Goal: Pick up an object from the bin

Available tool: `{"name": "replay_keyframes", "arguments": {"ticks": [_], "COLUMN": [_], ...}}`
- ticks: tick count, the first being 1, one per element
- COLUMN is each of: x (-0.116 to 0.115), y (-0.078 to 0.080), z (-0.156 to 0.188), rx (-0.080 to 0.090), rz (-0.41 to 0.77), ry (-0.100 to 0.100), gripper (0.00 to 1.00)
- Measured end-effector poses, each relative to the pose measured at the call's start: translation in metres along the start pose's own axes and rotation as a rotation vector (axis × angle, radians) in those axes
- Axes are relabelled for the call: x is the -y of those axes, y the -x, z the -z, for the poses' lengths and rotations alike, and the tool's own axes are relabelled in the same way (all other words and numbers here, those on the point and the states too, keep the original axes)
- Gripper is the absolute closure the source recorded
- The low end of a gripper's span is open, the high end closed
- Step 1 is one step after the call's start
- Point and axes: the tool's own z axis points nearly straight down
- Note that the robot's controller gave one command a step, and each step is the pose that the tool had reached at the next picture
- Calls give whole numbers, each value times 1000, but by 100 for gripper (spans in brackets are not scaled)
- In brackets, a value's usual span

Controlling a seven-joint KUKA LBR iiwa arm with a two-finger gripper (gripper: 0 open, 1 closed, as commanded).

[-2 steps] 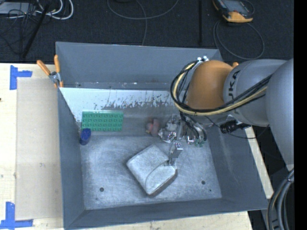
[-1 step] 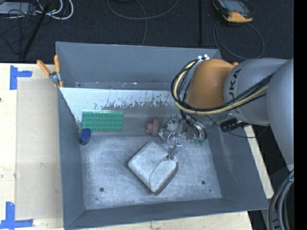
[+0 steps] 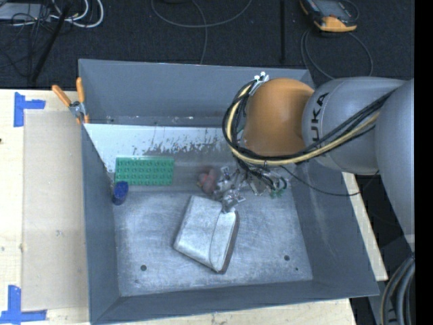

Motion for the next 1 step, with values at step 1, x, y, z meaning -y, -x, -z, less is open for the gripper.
{"name": "replay_keyframes", "arguments": {"ticks": [1], "x": [0], "y": [-3], "z": [-2], "rx": [-10], "rz": [-3], "ry": [2], "gripper": [0]}}
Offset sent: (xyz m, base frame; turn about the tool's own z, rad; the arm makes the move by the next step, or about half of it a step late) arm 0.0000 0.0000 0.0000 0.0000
